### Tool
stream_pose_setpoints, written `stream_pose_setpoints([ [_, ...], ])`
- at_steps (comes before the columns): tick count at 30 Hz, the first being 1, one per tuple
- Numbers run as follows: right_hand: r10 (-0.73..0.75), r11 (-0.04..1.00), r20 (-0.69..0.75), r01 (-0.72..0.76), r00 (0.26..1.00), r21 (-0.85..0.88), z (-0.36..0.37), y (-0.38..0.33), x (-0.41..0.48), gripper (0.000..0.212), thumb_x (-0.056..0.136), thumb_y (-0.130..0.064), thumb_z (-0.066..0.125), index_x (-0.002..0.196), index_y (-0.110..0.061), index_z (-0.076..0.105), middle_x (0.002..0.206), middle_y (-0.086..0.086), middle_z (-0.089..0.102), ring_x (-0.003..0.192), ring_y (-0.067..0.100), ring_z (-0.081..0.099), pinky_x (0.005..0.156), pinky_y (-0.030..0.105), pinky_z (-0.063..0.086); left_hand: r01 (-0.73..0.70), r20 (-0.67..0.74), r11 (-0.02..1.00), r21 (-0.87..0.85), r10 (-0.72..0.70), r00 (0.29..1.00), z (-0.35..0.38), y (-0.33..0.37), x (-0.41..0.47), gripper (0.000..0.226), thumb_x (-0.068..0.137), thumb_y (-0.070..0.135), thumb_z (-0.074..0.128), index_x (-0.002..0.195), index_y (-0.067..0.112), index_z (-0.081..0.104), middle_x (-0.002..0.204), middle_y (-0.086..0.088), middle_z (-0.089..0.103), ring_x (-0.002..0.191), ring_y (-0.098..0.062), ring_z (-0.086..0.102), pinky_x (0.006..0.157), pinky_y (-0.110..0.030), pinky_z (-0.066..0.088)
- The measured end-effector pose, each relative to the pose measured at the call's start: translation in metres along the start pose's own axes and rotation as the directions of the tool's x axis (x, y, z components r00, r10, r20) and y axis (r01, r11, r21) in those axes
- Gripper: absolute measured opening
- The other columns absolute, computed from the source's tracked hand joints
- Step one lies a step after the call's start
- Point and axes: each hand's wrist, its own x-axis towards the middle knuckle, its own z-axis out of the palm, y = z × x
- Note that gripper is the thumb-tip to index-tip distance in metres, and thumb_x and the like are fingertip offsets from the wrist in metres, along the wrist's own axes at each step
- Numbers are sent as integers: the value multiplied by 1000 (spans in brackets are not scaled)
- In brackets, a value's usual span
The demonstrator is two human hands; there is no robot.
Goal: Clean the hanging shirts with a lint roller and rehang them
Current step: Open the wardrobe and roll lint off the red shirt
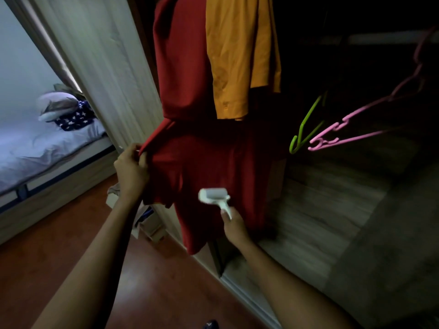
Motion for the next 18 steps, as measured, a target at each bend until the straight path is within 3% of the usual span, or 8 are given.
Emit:
stream_pose_setpoints([
  [4, -76, 985, -304, 118, 950, 123, -50, -76, 38, 32, 103, -21, 46, 117, 5, 58, 92, 4, 54, 76, 13, 51, 55, 11, 33, 11, -3, 1000, 12, -11, 1000, 2, -1, 2, 18, 96, 6, 53, 102, 1, 69, 87, -5, 63, 78, -20, 61, 67, -26, 42],
  [7, -13, 955, -442, 142, 897, 261, -85, -113, 68, 36, 102, -22, 47, 108, 12, 57, 97, 20, 58, 88, 25, 56, 61, 15, 31, 8, 5, 1000, 5, -8, 1000, 4, -2, 0, 18, 97, 8, 52, 103, 1, 68, 89, -6, 64, 78, -19, 61, 66, -25, 45],
  [9, 55, 944, -474, 109, 879, 312, -95, -116, 80, 40, 101, -20, 50, 114, 17, 54, 110, 26, 62, 100, 33, 61, 64, 17, 31, 10, 7, 1000, 11, -10, 1000, 5, -2, -1, 18, 97, 9, 52, 104, 2, 68, 90, -6, 64, 79, -19, 61, 64, -22, 44],
  [11, 13, 961, -410, 102, 912, 256, -88, -101, 80, 34, 102, -21, 48, 109, 11, 57, 95, 18, 65, 85, 28, 65, 59, 17, 36, 12, 1, 1000, 15, -12, 1000, 5, -2, -1, 18, 97, 8, 52, 103, 1, 68, 89, -5, 63, 79, -19, 61, 60, -16, 41],
  [13, -18, 990, -263, 54, 965, 133, -69, -66, 72, 28, 104, -26, 42, 102, -3, 58, 69, 1, 52, 53, 6, 53, 45, 12, 34, 11, -2, 1000, 13, -11, 1000, 6, -2, -1, 18, 96, 8, 52, 103, 1, 68, 89, -6, 63, 79, -19, 61, 60, -15, 41],
  [15, 147, 987, -61, -143, 987, 72, -49, -22, 53, 27, 104, -34, 41, 96, -13, 56, 62, -2, 46, 43, 7, 45, 35, 16, 33, 19, -1, 1000, 9, -19, 1000, 7, -2, -1, 19, 97, 7, 52, 104, 1, 68, 91, -7, 64, 81, -20, 61, 64, -21, 42],
  [18, 325, 937, 137, -338, 936, 87, -38, 14, 24, 33, 101, -44, 41, 85, -18, 55, 60, -3, 44, 45, 10, 41, 37, 18, 30, 38, -6, 999, 30, -38, 999, 8, -3, 0, 20, 97, 8, 52, 106, 0, 68, 91, -7, 64, 80, -19, 61, 63, -18, 41],
])
